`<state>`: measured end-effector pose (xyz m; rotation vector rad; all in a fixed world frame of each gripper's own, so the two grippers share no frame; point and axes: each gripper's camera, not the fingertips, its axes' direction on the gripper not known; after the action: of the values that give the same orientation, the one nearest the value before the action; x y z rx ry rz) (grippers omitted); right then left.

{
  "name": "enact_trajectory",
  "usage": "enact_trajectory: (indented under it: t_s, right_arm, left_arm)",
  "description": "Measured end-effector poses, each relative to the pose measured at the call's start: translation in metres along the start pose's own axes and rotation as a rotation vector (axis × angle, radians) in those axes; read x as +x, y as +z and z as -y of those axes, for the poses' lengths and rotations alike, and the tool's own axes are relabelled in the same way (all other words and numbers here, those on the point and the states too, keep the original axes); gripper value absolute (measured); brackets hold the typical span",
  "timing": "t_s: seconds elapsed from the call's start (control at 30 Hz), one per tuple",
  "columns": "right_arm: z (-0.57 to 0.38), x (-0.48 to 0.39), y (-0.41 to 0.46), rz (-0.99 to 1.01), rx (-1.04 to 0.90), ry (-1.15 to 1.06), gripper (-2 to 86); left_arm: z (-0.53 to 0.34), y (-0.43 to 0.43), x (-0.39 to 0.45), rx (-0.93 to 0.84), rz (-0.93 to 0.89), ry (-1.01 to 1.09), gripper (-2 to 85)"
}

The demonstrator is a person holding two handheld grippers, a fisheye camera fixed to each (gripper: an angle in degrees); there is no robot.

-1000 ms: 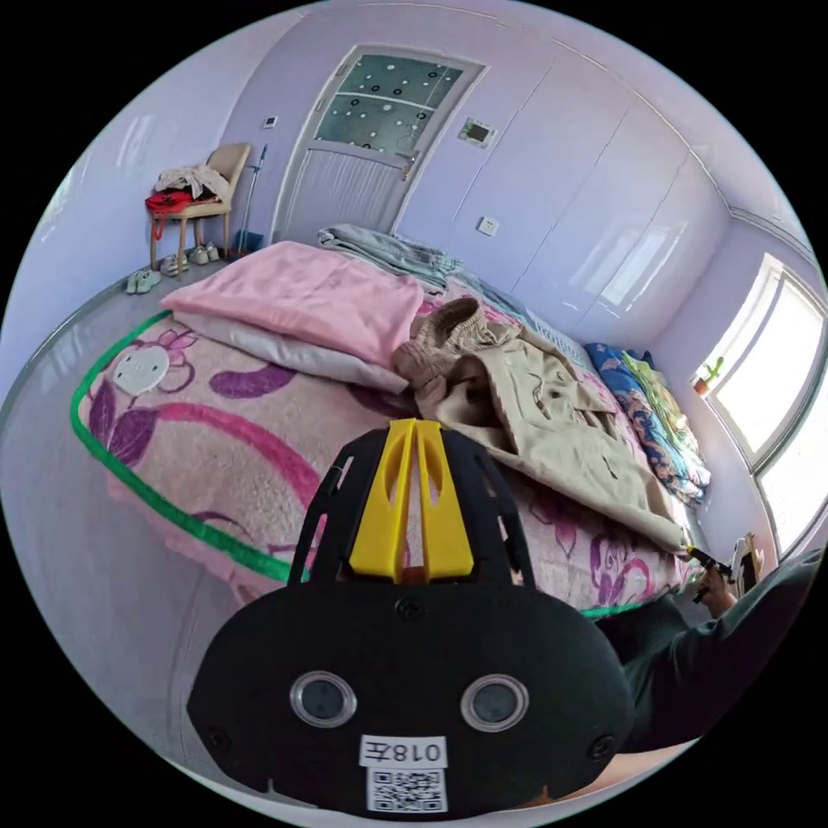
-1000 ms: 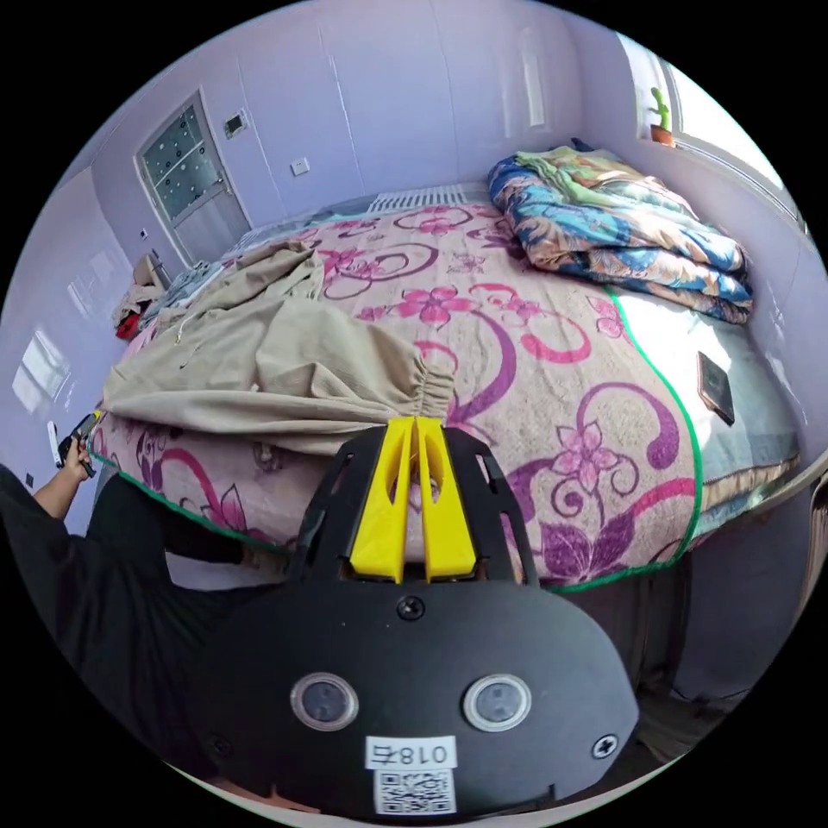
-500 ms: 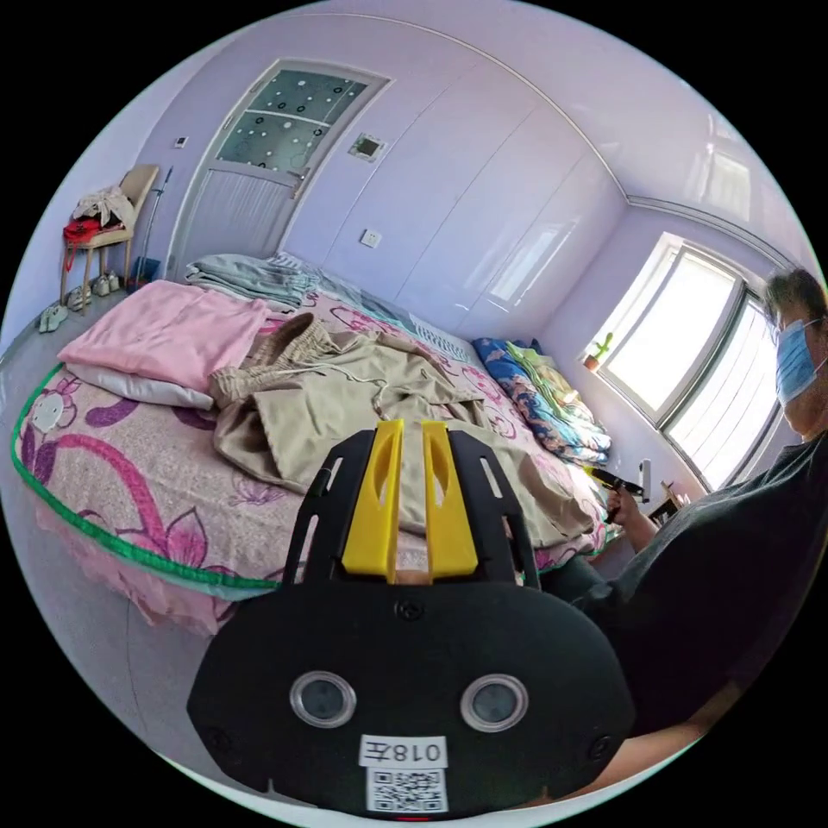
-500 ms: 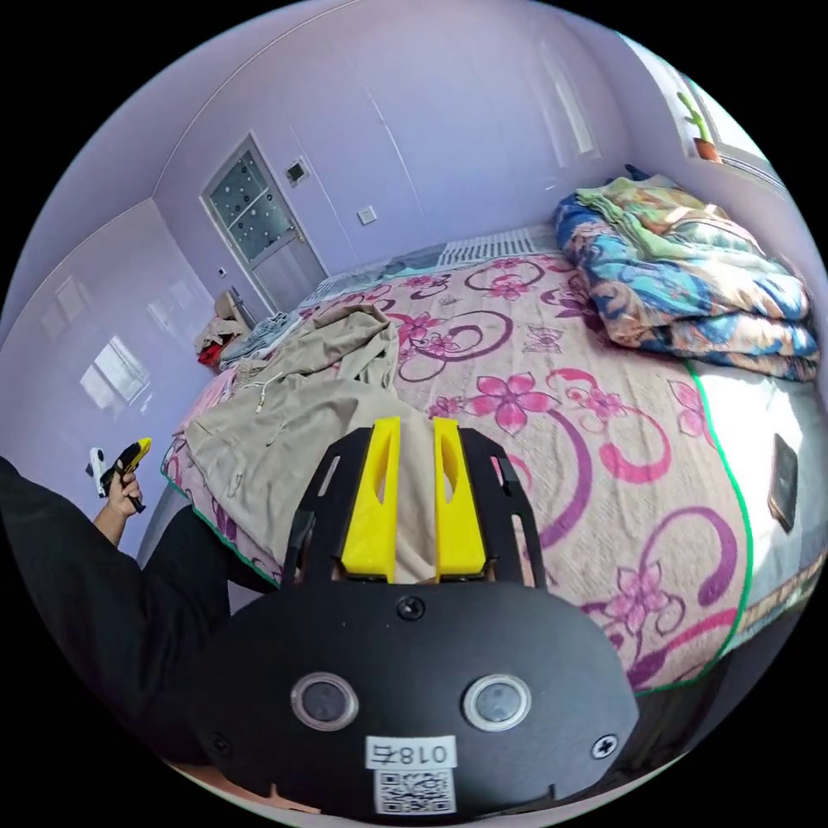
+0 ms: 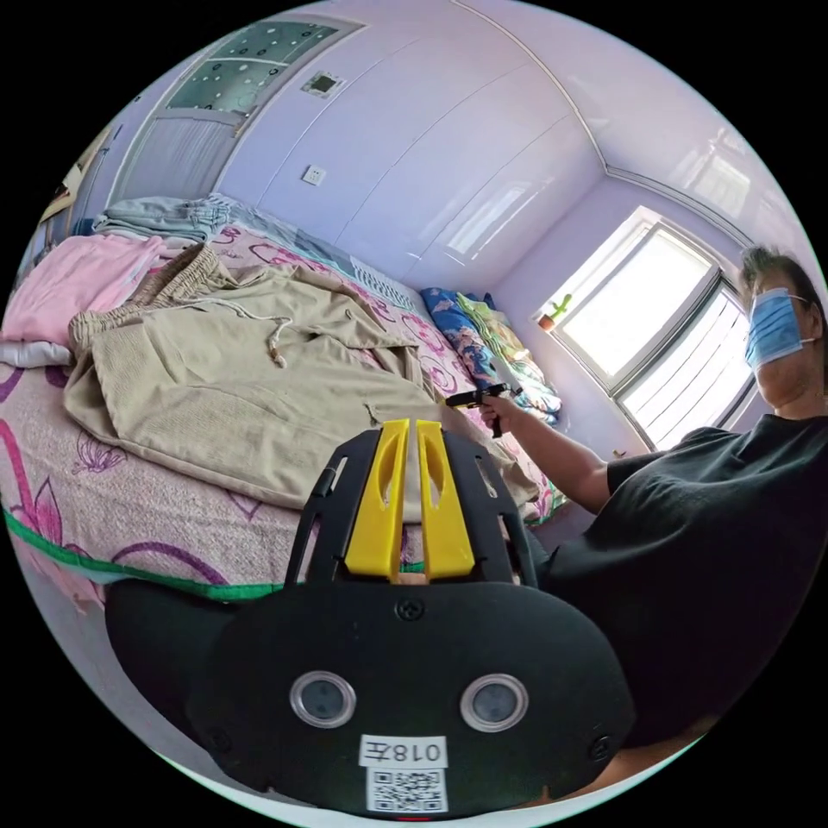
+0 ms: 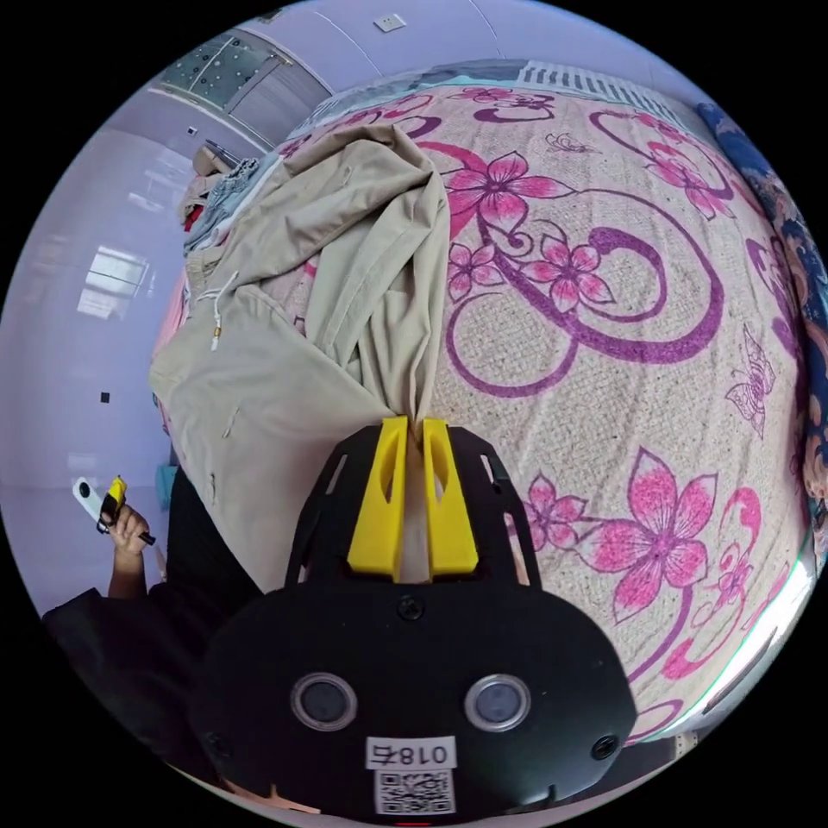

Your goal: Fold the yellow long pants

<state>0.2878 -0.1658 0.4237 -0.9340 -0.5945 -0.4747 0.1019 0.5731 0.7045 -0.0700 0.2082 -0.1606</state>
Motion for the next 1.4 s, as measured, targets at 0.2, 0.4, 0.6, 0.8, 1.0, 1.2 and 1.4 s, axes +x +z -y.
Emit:
enact_trajectory:
  t_s: [0.2,0.4,0.6,0.8,1.0,1.2,1.4]
  right_arm:
    - [0.022,0.005,-0.037,0.21,-0.004,0.008,3.5]
    - [0.041,0.001,-0.015,0.235,-0.083,0.059,4.5]
    - [0.052,-0.047,-0.013,-0.013,-0.093,-0.008,-0.1]
    - [0.066,-0.123,-0.108,-0.802,0.131,-0.152,-0.4]
    - [0.132,-0.089,-0.146,-1.244,0.092,-0.021,9.3]
    - [0.08,-0.062,-0.16,-0.765,0.401,0.346,9.5]
    - [-0.067,-0.09,-0.113,-0.444,0.59,0.227,5.7]
  left_arm:
    - [0.013,-0.001,-0.019,0.061,-0.026,-0.04,-0.9]
    - [0.011,0.025,-0.025,0.034,-0.066,-0.077,-0.9]
    - [0.012,0.028,-0.017,-0.013,-0.019,-0.058,-1.0]
    - [0.016,0.016,-0.02,0.011,0.057,-0.073,-1.0]
    - [0.014,0.009,-0.004,0.031,0.111,-0.089,-1.0]
    - [0.014,0.007,0.007,0.052,0.142,-0.08,-0.9]
    - [0.039,0.016,-0.013,0.106,0.175,-0.044,-0.6]
